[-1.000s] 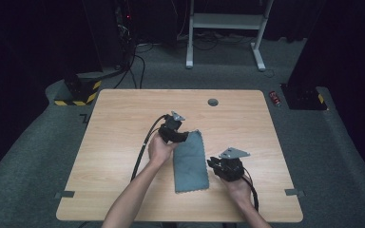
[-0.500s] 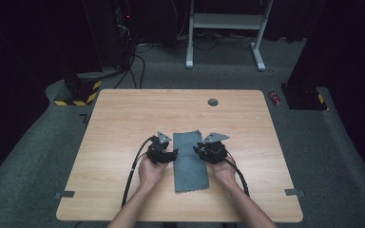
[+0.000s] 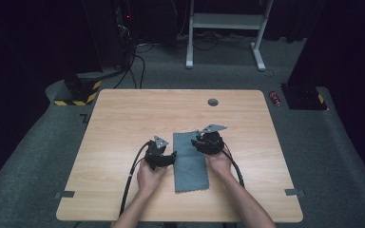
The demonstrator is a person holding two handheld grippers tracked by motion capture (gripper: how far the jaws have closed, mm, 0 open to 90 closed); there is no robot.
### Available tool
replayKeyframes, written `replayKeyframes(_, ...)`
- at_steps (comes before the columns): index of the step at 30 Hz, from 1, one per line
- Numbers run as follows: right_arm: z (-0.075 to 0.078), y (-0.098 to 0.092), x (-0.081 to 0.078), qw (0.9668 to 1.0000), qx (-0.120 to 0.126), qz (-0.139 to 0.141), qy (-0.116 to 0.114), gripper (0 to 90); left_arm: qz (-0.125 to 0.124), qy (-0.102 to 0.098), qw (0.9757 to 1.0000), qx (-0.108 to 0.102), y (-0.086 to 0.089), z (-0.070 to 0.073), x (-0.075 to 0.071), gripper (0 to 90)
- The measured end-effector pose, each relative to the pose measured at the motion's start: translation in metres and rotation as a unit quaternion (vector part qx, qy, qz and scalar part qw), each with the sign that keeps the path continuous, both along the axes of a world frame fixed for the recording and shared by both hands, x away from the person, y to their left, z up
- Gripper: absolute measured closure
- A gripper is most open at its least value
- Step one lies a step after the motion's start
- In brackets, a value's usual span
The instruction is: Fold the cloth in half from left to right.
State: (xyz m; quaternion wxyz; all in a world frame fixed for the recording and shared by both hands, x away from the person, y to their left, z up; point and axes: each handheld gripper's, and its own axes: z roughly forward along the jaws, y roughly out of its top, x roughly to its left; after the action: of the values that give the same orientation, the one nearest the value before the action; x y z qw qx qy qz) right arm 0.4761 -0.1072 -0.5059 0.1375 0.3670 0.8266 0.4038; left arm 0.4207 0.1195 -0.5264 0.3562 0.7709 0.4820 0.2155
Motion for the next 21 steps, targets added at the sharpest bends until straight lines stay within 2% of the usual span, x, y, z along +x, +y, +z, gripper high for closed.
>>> replayKeyframes(2, -0.006, 0.001, 0.003, 0.9999, -0.011, -0.003, 0.005, 65.3, 0.001, 0.000, 1.0000, 0.002, 0.000, 0.000, 0.000, 33.6)
replayKeyframes(6, -0.012, 0.001, 0.009, 0.9998, -0.010, -0.016, -0.002, 65.5, 0.002, -0.001, 1.0000, 0.003, 0.000, 0.000, -0.001, 33.5)
replayKeyframes(10, -0.011, 0.003, 0.020, 0.9996, -0.021, -0.020, -0.002, 65.5, 0.003, -0.001, 1.0000, 0.003, 0.000, 0.000, -0.001, 33.6)
replayKeyframes(11, -0.010, 0.004, 0.021, 0.9995, -0.021, -0.021, -0.011, 65.6, 0.003, -0.001, 1.0000, 0.002, 0.000, 0.000, -0.001, 33.5)
replayKeyframes(13, -0.011, 0.006, 0.030, 0.9989, -0.040, -0.025, 0.000, 65.4, 0.002, -0.001, 1.0000, 0.002, 0.000, 0.000, -0.001, 33.6)
replayKeyframes(15, -0.014, 0.003, 0.036, 0.9983, -0.043, -0.040, 0.000, 65.4, 0.001, -0.001, 1.0000, 0.002, 0.000, 0.000, -0.002, 33.6)
replayKeyframes(17, -0.016, -0.003, 0.039, 0.9979, -0.030, -0.058, 0.008, 65.0, 0.001, 0.000, 1.0000, 0.002, 0.000, 0.000, -0.002, 33.6)
replayKeyframes(18, -0.016, -0.006, 0.040, 0.9968, -0.035, -0.072, 0.006, 64.6, 0.001, 0.000, 1.0000, 0.002, 0.000, 0.000, -0.002, 33.6)
replayKeyframes(21, -0.013, -0.013, 0.039, 0.9956, -0.036, -0.086, 0.006, 64.0, 0.000, 0.000, 1.0000, 0.001, 0.000, 0.000, -0.002, 33.6)
